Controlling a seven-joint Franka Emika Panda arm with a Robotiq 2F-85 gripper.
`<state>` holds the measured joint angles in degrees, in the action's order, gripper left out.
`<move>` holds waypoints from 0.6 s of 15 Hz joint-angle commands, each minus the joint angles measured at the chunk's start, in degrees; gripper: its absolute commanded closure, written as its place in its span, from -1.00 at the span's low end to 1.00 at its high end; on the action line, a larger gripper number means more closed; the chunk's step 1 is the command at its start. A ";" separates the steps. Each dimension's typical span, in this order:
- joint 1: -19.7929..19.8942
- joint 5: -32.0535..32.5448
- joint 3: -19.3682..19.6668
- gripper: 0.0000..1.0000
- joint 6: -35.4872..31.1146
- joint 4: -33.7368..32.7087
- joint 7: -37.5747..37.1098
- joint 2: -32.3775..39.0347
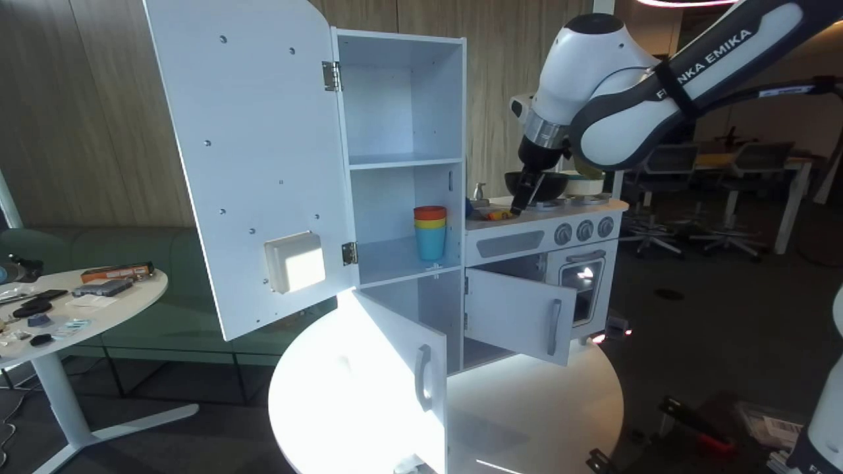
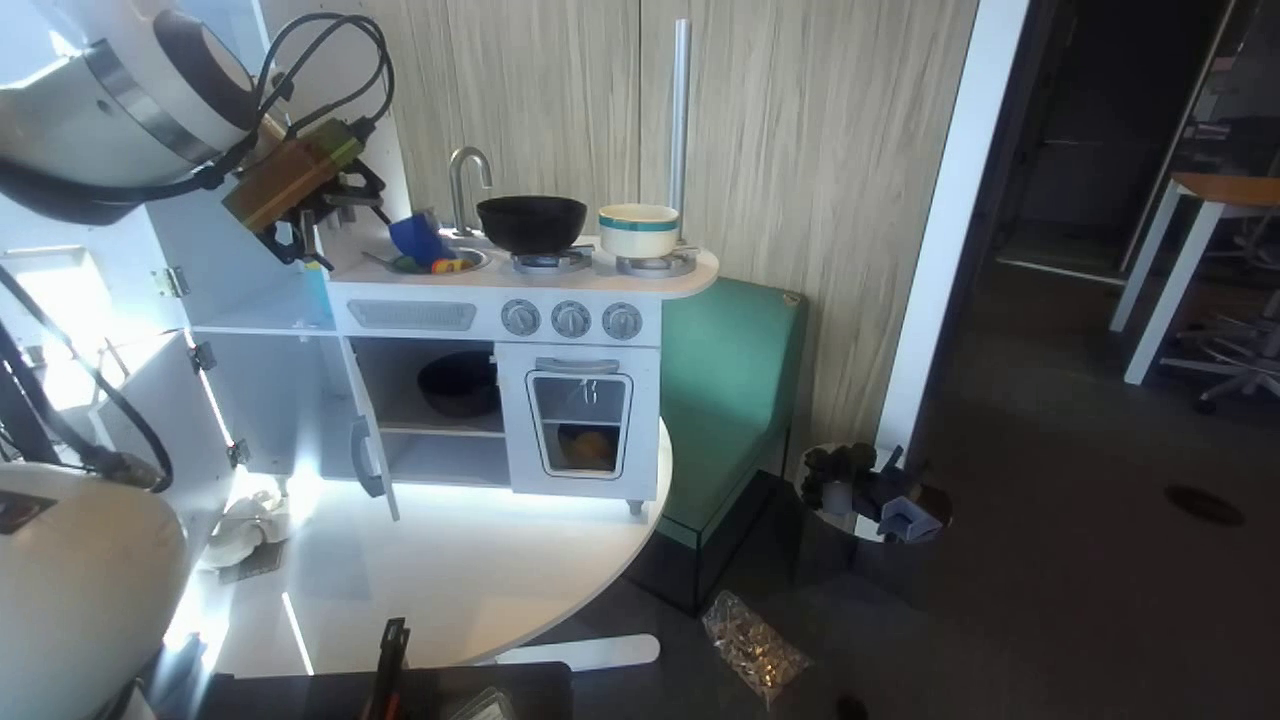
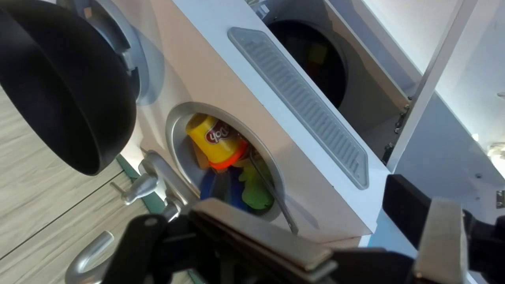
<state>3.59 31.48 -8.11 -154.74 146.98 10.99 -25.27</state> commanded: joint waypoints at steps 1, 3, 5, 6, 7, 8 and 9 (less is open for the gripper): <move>0.49 2.98 1.66 -1.00 -3.45 -6.50 3.15 7.56; 0.57 3.22 3.57 -1.00 -4.17 -8.55 4.98 9.96; 0.26 2.17 5.68 -1.00 -4.06 -10.61 7.32 12.00; -0.26 0.71 6.91 -1.00 -3.54 -11.82 8.92 13.10; -0.33 0.02 7.78 -1.00 -3.48 -13.02 9.77 14.31; -0.61 -1.38 8.54 -1.00 -2.92 -14.15 10.55 15.52; -0.79 -2.56 9.00 -1.00 -2.21 -15.46 11.32 16.96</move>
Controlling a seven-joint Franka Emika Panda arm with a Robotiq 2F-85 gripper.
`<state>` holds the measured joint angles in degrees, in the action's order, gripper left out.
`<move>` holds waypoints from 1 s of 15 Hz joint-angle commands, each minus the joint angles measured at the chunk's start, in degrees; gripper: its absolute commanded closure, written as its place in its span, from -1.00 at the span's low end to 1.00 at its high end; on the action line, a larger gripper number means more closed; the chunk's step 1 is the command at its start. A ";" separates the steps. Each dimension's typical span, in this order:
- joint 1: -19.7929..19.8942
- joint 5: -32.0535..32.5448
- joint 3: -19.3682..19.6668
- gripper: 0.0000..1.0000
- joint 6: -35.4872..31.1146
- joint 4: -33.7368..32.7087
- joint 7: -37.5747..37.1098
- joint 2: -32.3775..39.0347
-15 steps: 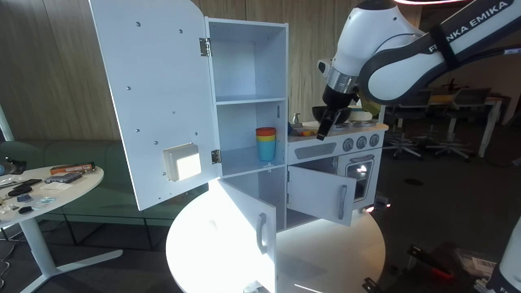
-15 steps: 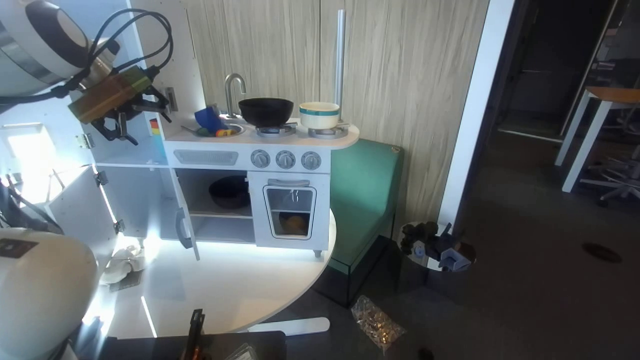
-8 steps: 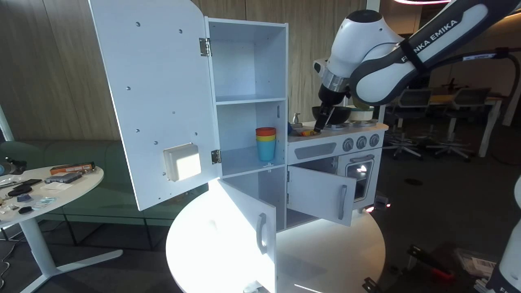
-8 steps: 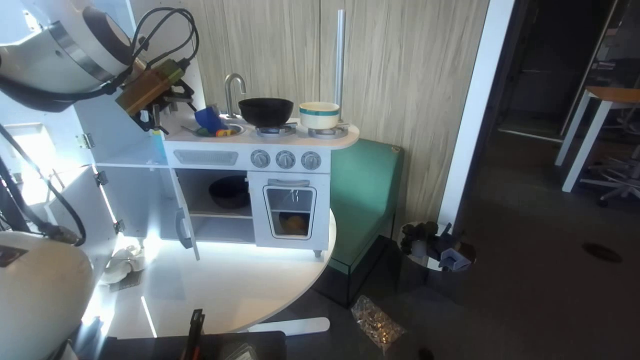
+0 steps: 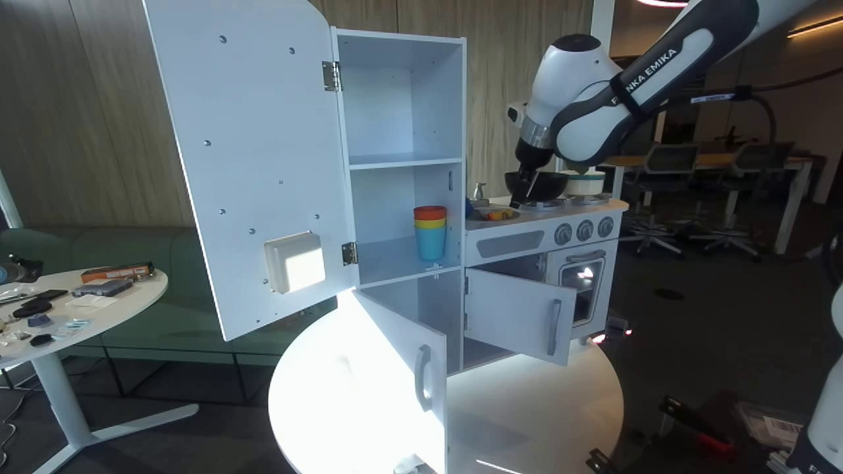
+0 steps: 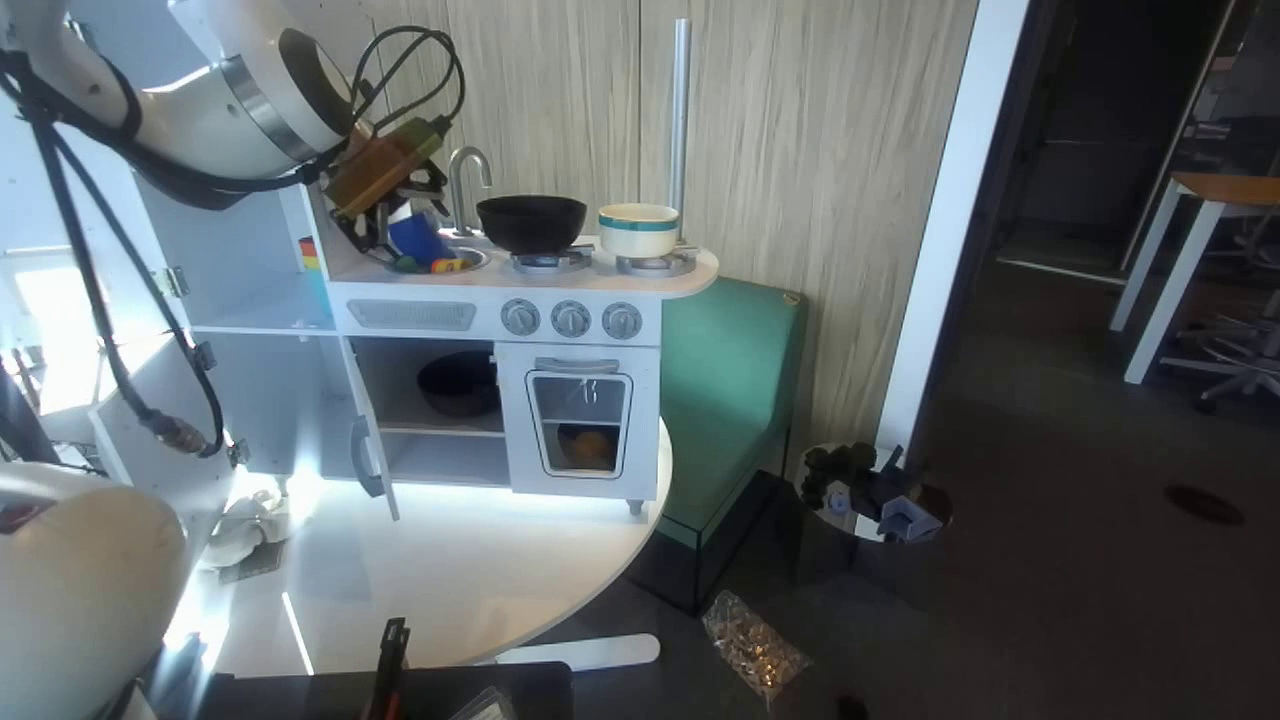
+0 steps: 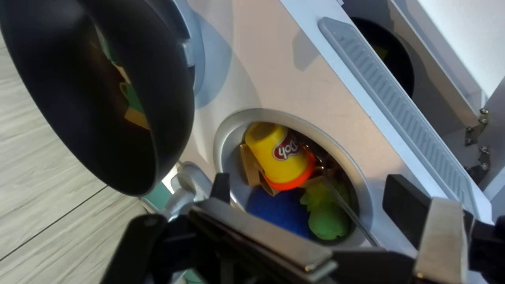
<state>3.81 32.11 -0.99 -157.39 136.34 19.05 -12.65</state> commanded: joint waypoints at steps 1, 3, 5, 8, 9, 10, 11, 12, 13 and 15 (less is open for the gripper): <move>-1.27 -4.55 2.30 -1.00 0.49 -5.96 4.60 5.66; -2.65 -9.61 2.97 -1.00 2.57 -8.58 10.19 8.33; -2.96 -13.02 2.91 -1.00 4.95 -11.27 14.60 10.55; -2.79 -15.81 2.44 -1.00 8.82 -15.61 19.94 13.17; -2.48 -15.60 2.44 -1.00 10.27 -17.01 21.03 13.91; -2.22 -15.21 2.45 -1.00 11.72 -18.21 21.75 14.59; -2.02 -15.19 2.47 -1.00 12.75 -19.27 22.71 15.25; -1.83 -15.44 2.47 -1.00 13.61 -20.15 23.61 15.95; -1.65 -15.55 2.47 -1.00 14.00 -20.95 24.35 16.73; -1.39 -16.19 2.30 -1.00 14.58 -22.17 25.87 18.39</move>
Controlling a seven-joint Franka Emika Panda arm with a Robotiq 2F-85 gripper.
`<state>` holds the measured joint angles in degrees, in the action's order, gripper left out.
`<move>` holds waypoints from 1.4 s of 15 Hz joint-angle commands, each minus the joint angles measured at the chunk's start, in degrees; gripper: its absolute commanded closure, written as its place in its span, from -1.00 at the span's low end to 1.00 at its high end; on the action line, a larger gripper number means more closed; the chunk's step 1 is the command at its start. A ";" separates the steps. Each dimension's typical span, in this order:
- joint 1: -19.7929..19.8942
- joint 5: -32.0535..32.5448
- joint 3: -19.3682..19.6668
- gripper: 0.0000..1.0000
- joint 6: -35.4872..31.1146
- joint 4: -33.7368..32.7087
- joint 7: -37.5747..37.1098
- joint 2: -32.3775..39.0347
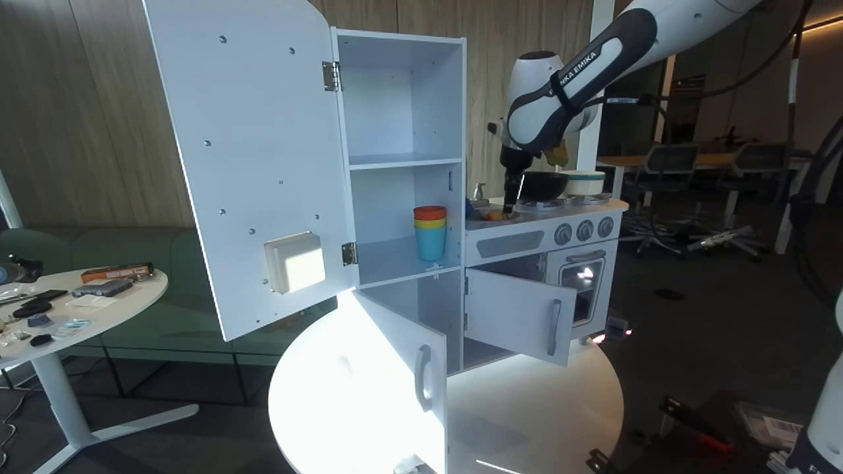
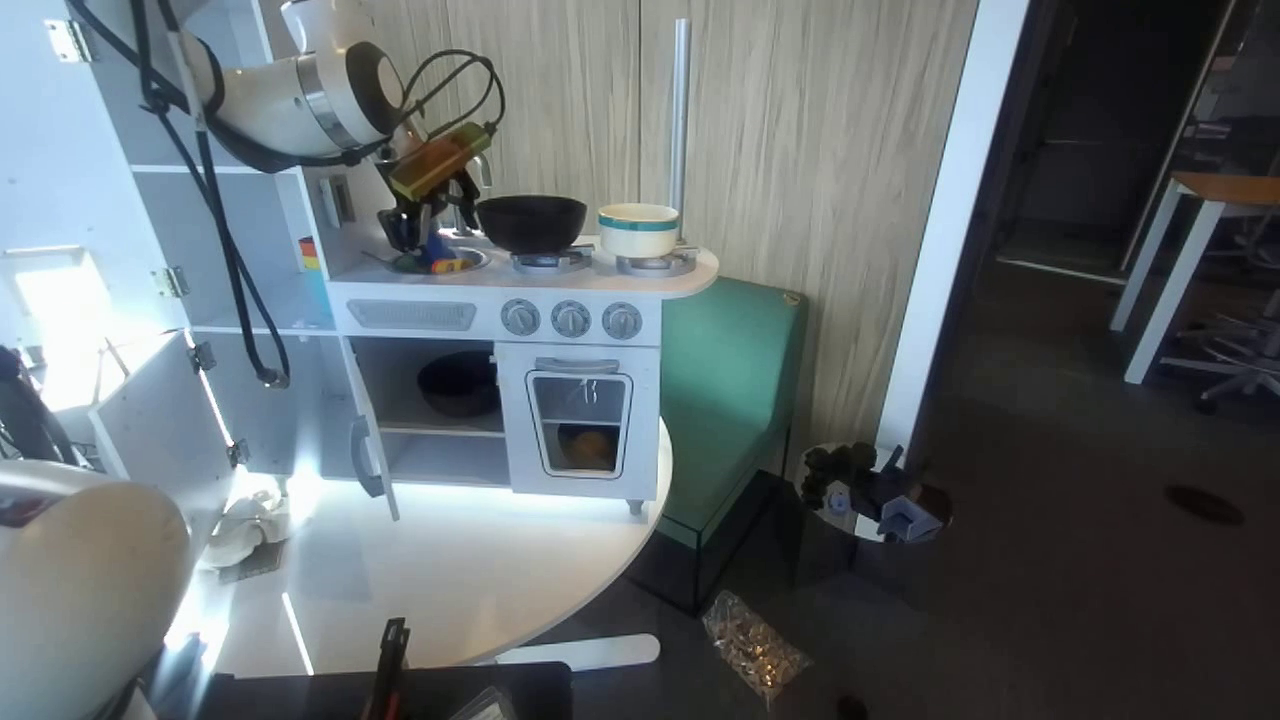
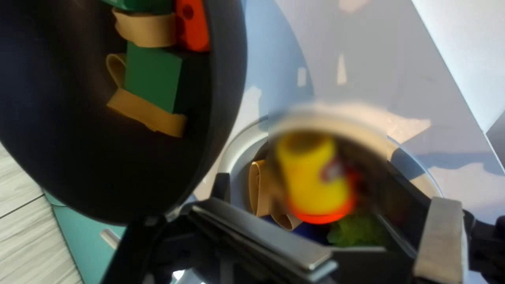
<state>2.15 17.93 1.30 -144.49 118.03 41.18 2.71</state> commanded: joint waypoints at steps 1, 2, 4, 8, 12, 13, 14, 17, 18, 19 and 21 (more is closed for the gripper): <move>0.41 -2.08 -0.07 -1.00 1.71 -4.38 4.48 3.95; 0.50 -2.10 -0.16 -1.00 1.71 -4.90 4.88 4.81; 0.60 -2.29 -0.42 -1.00 1.47 -6.05 5.74 6.46; 0.73 -2.06 -0.82 -1.00 2.14 -8.35 7.00 9.00; 0.51 -1.74 -1.27 -0.31 2.92 -8.55 7.29 8.77; 0.51 -1.90 -1.41 -0.17 2.93 -8.17 7.38 8.28; 0.45 -1.70 -1.44 0.02 3.01 -7.99 7.15 7.99; 0.43 -1.65 -1.57 0.46 3.63 -7.30 6.88 7.06; 0.39 -1.46 -1.49 0.59 3.98 -7.20 6.43 6.83; 0.36 -1.47 -1.48 0.64 4.36 -7.19 6.35 6.68; -0.05 -0.92 -1.53 0.64 5.11 -6.76 5.44 5.61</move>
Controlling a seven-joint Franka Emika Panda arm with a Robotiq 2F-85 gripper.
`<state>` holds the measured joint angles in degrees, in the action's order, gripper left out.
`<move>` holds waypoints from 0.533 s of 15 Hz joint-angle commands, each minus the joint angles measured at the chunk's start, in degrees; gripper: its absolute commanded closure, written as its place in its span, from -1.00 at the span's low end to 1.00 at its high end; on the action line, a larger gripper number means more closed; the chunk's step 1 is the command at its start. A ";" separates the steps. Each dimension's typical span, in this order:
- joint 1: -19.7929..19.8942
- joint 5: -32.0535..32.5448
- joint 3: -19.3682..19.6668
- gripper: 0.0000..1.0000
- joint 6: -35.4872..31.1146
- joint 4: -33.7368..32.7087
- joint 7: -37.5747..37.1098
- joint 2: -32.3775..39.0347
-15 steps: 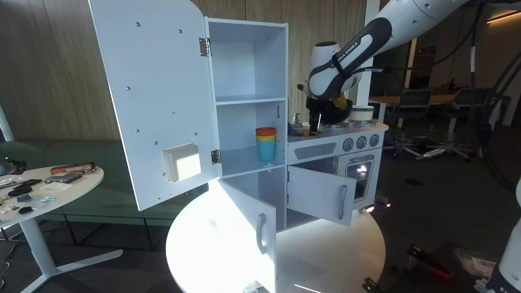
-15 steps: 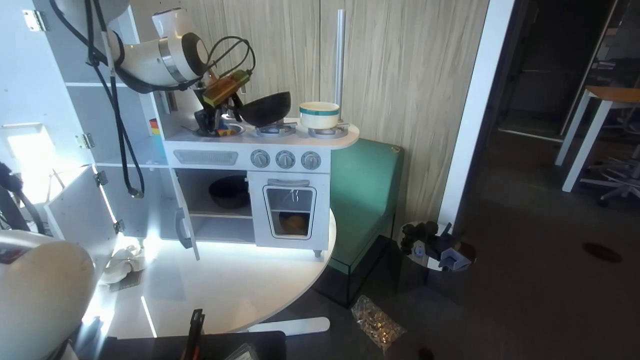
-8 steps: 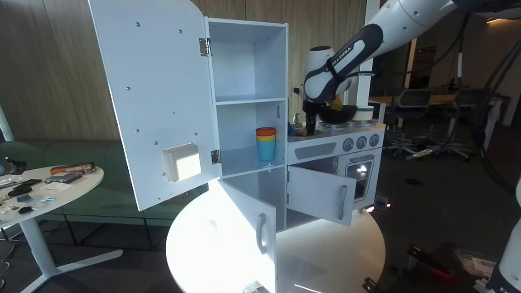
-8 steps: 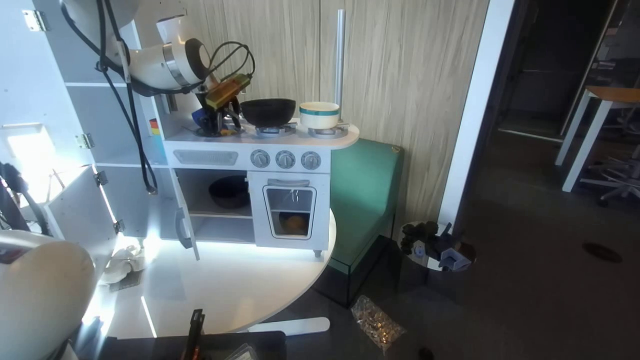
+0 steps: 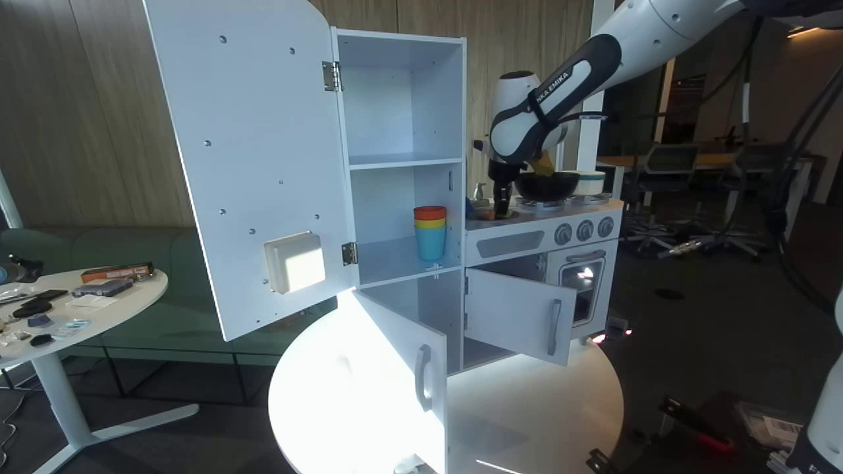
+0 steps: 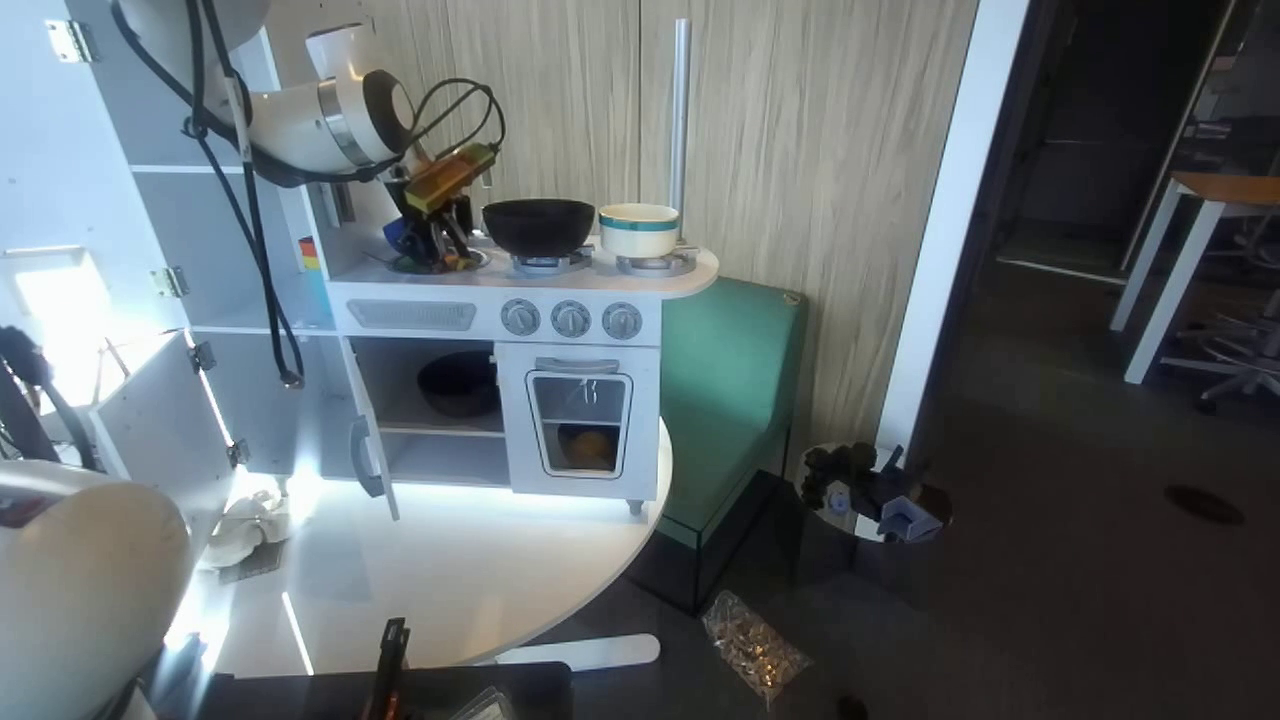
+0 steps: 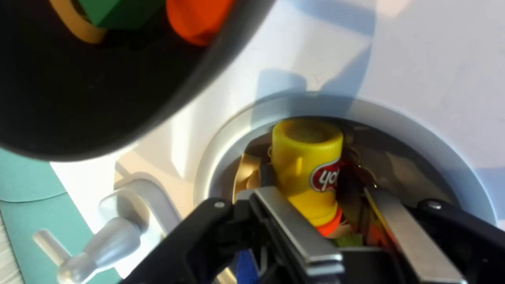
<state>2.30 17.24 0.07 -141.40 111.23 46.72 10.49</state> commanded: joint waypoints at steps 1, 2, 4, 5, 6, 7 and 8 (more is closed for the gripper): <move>-0.48 0.02 -0.38 0.64 2.72 0.39 -0.61 -3.13; -0.84 0.49 -0.41 0.64 3.42 0.92 -1.44 -4.35; -1.72 1.06 -0.63 0.64 5.70 2.04 -3.86 -7.49; -2.15 0.75 -0.95 0.64 7.33 2.80 -5.20 -9.48; -2.63 1.38 -1.18 0.64 8.68 3.46 -6.71 -11.26; -3.22 2.30 -1.53 0.64 11.10 4.61 -8.55 -13.66; -3.65 2.23 -1.99 0.64 13.39 5.46 -9.82 -15.61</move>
<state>0.03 17.89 -1.05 -132.98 112.46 41.40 2.47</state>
